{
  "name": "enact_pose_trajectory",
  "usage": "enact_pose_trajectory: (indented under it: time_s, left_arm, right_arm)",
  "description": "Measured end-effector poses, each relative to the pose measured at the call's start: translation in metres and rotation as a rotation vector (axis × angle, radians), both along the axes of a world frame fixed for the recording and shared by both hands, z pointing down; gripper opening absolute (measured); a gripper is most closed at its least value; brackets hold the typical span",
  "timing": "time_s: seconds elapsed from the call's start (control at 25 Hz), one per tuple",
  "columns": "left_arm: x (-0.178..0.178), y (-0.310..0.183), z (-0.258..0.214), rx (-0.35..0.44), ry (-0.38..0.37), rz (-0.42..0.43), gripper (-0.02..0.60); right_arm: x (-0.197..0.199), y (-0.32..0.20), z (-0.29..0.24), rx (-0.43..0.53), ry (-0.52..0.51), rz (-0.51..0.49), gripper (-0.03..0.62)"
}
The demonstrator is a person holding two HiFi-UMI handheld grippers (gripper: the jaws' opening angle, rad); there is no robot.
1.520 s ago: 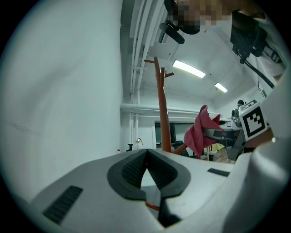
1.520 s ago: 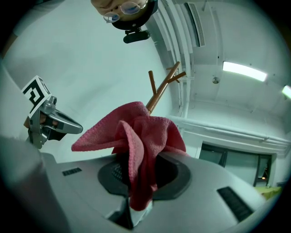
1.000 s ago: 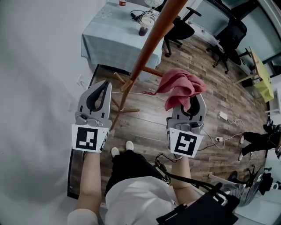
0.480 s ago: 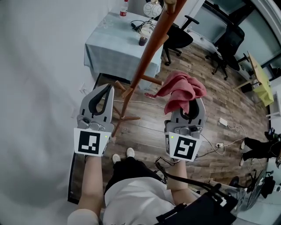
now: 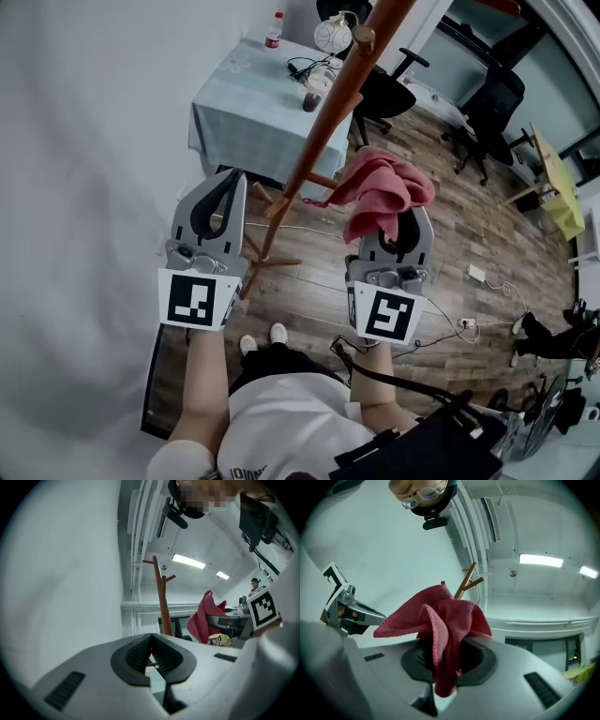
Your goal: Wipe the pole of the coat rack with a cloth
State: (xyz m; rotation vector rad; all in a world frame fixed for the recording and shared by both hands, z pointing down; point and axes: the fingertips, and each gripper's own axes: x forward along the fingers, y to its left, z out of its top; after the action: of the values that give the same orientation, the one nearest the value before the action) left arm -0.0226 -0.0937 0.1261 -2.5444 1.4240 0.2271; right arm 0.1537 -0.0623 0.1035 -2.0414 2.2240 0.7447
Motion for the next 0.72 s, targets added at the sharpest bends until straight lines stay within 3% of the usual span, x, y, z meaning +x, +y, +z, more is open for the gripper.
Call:
enact_pose_trajectory:
  time_s: [0.28,0.72]
  left_arm:
    - [0.008,0.004,-0.016,0.042,-0.023,-0.003,0.014]
    - [0.009,0.009,-0.020,0.043,-0.025,0.005,0.014]
  right_arm:
    - [0.001,0.000,-0.008,0.022,-0.003,-0.015,0.083]
    - [-0.006,0.002,-0.016,0.045,0.000,-0.029,0.083]
